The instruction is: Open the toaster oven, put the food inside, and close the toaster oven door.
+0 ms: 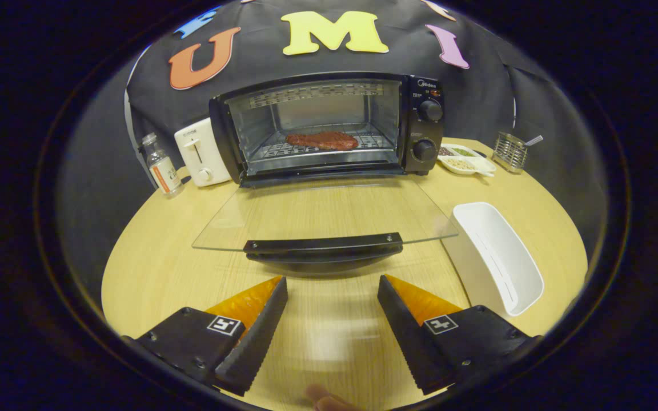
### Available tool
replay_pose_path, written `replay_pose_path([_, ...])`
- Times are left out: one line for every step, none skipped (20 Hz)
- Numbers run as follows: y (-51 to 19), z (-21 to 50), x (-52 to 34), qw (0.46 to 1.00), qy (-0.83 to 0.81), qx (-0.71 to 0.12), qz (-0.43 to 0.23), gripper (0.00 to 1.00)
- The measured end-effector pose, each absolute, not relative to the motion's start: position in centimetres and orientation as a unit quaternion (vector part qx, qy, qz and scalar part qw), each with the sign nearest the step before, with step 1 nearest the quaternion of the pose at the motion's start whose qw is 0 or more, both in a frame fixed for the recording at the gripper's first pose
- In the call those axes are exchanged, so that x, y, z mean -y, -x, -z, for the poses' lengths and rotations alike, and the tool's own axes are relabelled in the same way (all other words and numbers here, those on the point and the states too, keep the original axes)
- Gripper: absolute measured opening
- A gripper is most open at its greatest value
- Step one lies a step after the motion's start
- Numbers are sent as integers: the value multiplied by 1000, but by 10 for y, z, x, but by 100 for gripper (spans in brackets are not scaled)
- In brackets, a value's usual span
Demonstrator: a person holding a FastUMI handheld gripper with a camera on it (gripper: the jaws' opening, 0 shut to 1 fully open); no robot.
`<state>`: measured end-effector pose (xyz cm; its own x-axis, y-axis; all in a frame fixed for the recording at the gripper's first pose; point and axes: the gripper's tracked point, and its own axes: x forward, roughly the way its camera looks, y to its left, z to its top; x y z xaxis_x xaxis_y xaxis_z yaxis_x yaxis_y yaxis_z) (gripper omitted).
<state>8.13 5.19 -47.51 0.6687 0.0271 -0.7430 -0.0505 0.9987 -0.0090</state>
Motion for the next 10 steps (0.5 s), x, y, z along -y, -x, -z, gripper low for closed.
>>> replay_pose_path([-84,475,-52,914,17,-404,-23,100])
replay_pose_path([-87,475,-53,916,20,-399,-28,100])
replay_pose_path([-91,473,-54,918,21,-395,-32,100])
replay_pose_path([-93,474,-52,918,19,-396,-30,100])
replay_pose_path([-92,475,-53,915,9,-401,-32,100])
replay_pose_path([-93,478,-54,913,-1,-406,-31,100])
replay_pose_path([-94,478,-55,913,-6,-407,-32,100])
replay_pose_path([-93,478,-54,913,-8,-408,-33,100])
replay_pose_path([-94,477,-55,914,-10,-405,-31,100])
replay_pose_path([-93,476,-55,914,-8,-405,-30,100])
